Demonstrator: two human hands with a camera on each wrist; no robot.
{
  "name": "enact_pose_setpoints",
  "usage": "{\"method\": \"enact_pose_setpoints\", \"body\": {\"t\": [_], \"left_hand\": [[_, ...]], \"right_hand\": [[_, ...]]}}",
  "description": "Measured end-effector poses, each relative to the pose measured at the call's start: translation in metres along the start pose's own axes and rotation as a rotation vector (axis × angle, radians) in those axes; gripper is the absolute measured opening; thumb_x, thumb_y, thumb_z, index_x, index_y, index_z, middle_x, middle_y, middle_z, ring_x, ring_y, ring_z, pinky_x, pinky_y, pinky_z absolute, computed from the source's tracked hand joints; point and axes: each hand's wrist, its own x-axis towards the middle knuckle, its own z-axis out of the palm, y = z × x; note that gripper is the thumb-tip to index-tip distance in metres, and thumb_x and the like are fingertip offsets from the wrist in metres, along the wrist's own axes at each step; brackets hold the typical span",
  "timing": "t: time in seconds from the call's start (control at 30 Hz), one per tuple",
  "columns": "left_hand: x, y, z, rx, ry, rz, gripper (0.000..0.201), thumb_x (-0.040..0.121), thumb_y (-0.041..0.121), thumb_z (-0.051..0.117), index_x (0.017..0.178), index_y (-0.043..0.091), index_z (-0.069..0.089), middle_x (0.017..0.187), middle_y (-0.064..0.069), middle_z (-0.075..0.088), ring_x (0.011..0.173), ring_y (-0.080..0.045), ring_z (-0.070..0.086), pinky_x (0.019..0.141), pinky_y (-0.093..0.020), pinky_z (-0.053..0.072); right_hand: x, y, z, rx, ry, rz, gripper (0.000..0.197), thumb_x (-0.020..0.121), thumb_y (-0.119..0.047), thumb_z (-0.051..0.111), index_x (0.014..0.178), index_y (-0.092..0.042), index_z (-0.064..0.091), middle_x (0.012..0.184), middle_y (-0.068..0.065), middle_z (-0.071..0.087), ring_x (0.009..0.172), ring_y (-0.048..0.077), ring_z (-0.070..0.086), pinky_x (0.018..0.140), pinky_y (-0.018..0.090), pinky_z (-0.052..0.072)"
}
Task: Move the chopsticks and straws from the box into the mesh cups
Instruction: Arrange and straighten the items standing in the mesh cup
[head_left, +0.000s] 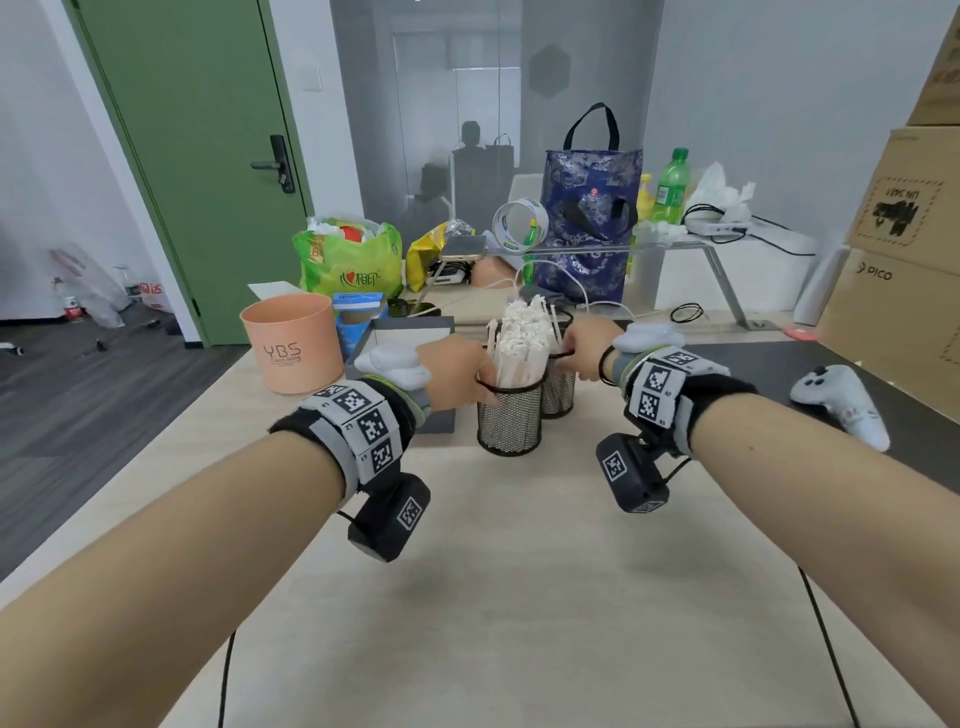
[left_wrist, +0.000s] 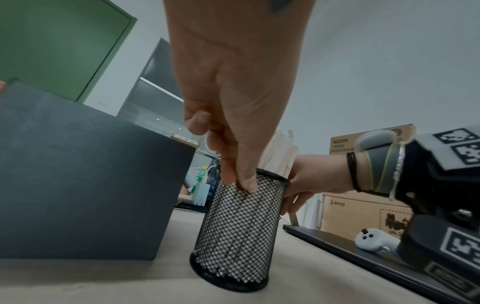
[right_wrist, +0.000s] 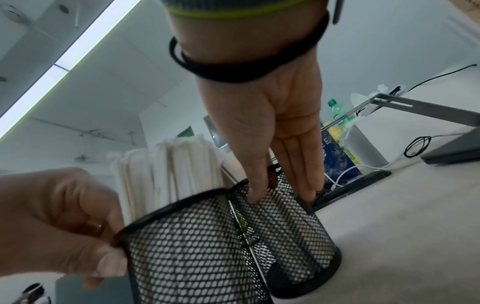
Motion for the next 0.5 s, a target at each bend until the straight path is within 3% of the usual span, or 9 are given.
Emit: {"method": "enact_pose_setpoints", "body": {"t": [0.17, 0.23, 0.33, 0.43, 0.5], "left_hand": [[0.027, -0.004, 0.004, 0.109, -0.009, -0.068, 0.036, 0.092, 0.037, 0.056, 0.114, 0.011, 0.069, 0.114, -0.007, 0.069, 0.107, -0.026, 0.063, 0.077, -0.026, 0.042], [0.038, -0.005, 0.006, 0.15, 0.008, -0.112, 0.04, 0.091, 0.039, 0.056, 0.112, 0.008, 0.068, 0.113, -0.009, 0.069, 0.106, -0.028, 0.063, 0.079, -0.03, 0.046], [0.051, -0.008, 0.007, 0.186, 0.003, -0.152, 0.036, 0.09, 0.038, 0.056, 0.103, 0.007, 0.069, 0.11, -0.011, 0.069, 0.103, -0.028, 0.065, 0.078, -0.032, 0.047], [0.059, -0.008, 0.006, 0.18, 0.012, -0.198, 0.02, 0.088, 0.035, 0.057, 0.086, 0.016, 0.064, 0.104, -0.009, 0.069, 0.103, -0.027, 0.066, 0.075, -0.03, 0.045], [0.063, -0.01, 0.006, 0.165, 0.01, -0.234, 0.022, 0.087, 0.034, 0.058, 0.071, 0.02, 0.054, 0.092, -0.007, 0.063, 0.101, -0.026, 0.066, 0.074, -0.029, 0.045]], "right_hand": [[0.006, 0.025, 0.002, 0.015, 0.093, 0.104, 0.049, 0.081, -0.04, 0.069, 0.057, -0.015, 0.035, 0.065, 0.004, 0.048, 0.077, 0.022, 0.048, 0.046, 0.022, 0.022], [0.007, 0.035, 0.001, 0.023, 0.111, 0.129, 0.048, 0.08, -0.039, 0.07, 0.057, -0.015, 0.035, 0.072, 0.006, 0.049, 0.078, 0.022, 0.046, 0.047, 0.026, 0.023], [0.009, 0.043, 0.001, -0.011, 0.096, 0.133, 0.038, 0.079, -0.041, 0.07, 0.072, -0.009, 0.052, 0.08, 0.009, 0.054, 0.077, 0.023, 0.05, 0.06, 0.027, 0.033], [0.011, 0.042, 0.003, -0.027, 0.098, 0.131, 0.043, 0.079, -0.044, 0.069, 0.063, -0.011, 0.047, 0.065, 0.005, 0.048, 0.075, 0.023, 0.05, 0.049, 0.028, 0.028], [0.011, 0.038, 0.004, -0.028, 0.104, 0.126, 0.044, 0.079, -0.044, 0.069, 0.062, -0.012, 0.043, 0.066, 0.005, 0.047, 0.076, 0.023, 0.049, 0.05, 0.028, 0.028]]}}
